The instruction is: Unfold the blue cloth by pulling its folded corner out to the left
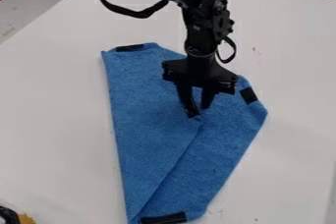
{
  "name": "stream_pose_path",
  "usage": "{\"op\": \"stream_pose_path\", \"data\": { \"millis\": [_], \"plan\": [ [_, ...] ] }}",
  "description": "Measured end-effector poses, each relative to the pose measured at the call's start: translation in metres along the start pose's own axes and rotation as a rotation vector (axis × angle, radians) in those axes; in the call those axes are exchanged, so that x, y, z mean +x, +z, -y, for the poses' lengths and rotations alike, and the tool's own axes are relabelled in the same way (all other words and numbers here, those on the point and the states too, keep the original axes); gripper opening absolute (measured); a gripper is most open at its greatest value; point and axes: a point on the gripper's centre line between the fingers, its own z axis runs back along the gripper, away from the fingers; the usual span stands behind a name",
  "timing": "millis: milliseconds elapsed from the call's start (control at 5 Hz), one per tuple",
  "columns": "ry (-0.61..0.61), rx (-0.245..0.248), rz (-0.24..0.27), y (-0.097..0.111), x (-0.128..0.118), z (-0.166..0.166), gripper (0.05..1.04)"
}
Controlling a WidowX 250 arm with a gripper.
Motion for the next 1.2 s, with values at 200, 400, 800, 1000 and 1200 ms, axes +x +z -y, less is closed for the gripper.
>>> {"op": "stream_pose_path", "data": {
  "millis": [200, 400, 800, 1000, 1200],
  "plan": [
    [-0.003, -0.009, -0.002, 0.000, 0.000, 0.001, 0.916],
    [0.006, -0.036, 0.004, -0.002, -0.001, 0.002, 1.012],
    [0.036, -0.065, 0.006, -0.009, -0.002, -0.006, 0.676],
    [0.042, -0.065, 0.009, -0.009, -0.002, -0.009, 0.381],
    [0.049, -0.065, 0.012, -0.009, -0.002, -0.008, 0.199]
  ]
}}
